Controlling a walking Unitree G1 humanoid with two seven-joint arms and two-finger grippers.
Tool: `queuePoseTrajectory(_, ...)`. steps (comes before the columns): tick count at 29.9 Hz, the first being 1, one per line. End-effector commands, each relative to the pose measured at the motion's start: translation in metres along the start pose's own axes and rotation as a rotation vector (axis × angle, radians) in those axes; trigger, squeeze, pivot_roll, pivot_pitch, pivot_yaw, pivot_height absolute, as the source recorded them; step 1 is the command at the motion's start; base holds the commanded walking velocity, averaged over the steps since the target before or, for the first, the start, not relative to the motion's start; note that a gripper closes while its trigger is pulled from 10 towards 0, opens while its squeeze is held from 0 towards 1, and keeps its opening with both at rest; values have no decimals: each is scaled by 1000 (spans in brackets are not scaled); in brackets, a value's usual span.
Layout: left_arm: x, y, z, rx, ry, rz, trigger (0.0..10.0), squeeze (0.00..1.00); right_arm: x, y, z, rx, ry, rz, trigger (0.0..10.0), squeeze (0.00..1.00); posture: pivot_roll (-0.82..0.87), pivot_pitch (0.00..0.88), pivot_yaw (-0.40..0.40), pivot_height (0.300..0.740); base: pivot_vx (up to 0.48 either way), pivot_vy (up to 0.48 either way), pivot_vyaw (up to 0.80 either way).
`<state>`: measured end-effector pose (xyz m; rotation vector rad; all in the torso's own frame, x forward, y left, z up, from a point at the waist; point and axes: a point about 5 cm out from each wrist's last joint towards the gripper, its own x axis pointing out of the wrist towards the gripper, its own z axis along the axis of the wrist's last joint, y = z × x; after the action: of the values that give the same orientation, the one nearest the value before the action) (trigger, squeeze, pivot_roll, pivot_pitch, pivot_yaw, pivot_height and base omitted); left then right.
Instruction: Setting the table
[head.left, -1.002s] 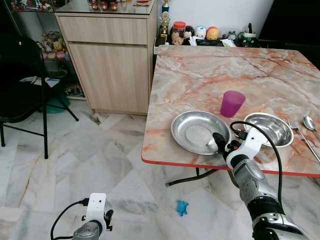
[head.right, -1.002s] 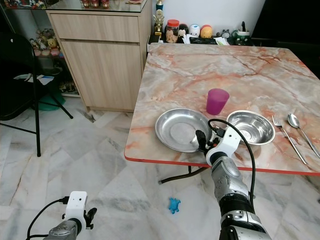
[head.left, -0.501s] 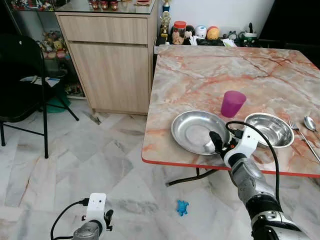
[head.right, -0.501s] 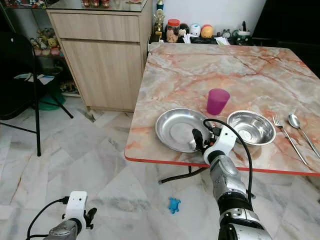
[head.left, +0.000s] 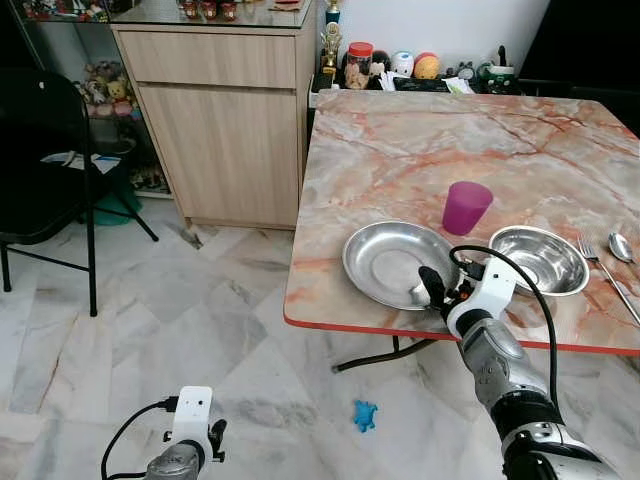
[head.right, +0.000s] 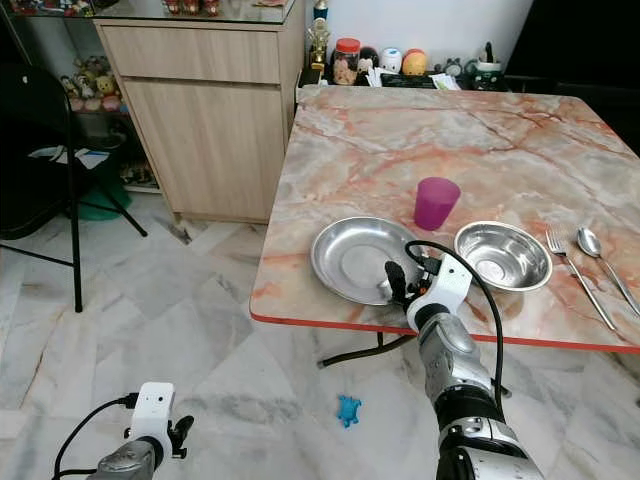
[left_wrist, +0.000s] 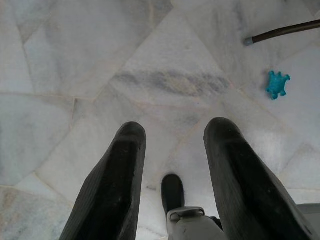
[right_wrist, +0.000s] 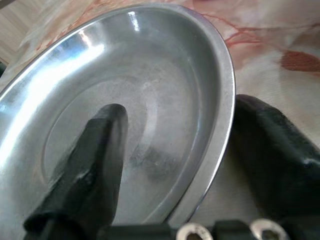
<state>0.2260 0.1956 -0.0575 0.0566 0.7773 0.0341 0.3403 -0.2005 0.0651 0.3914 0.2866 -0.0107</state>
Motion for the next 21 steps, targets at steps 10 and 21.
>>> queuePoseTrajectory(10, -1, -1, -8, 12, 39, -5, 10000, 0, 2, 0, 5, -18, -5, -6, 0, 0, 18, 33, -32, 740, 0, 0, 0)
queuePoseTrajectory(21, -1, -2, -9, 13, 47, -12, 10000, 0, 2, 0, 6, -27, -9, -10, 0, 0, 17, 32, -32, 740, 0, 0, 0)
